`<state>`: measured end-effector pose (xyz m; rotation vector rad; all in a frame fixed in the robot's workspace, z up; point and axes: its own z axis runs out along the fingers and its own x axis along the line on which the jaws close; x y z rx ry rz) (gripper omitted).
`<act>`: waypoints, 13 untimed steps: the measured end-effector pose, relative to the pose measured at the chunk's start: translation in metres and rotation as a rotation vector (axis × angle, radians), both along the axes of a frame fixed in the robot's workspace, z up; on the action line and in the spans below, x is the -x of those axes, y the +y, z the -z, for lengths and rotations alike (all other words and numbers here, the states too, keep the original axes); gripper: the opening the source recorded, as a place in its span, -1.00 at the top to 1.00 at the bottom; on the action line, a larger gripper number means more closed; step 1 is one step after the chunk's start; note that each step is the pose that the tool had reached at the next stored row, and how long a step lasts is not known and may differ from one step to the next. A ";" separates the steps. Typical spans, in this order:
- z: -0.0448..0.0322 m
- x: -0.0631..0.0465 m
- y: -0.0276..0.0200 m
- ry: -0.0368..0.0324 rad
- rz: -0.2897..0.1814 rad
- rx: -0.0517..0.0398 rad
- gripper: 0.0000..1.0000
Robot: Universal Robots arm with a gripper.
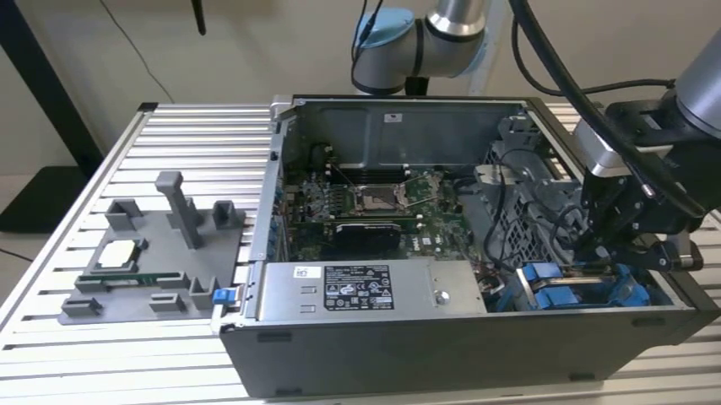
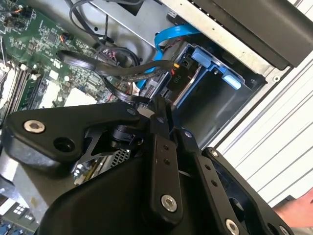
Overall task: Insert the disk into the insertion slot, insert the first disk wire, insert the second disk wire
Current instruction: 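Insert the second disk wire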
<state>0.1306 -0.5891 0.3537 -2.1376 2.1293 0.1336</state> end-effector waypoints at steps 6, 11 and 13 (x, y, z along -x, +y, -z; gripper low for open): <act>0.0031 -0.001 0.0000 -0.0022 0.030 0.0000 1.00; 0.0056 -0.001 0.0000 -0.0044 0.055 0.0000 1.00; 0.0065 -0.001 0.0000 -0.0046 0.059 0.0000 1.00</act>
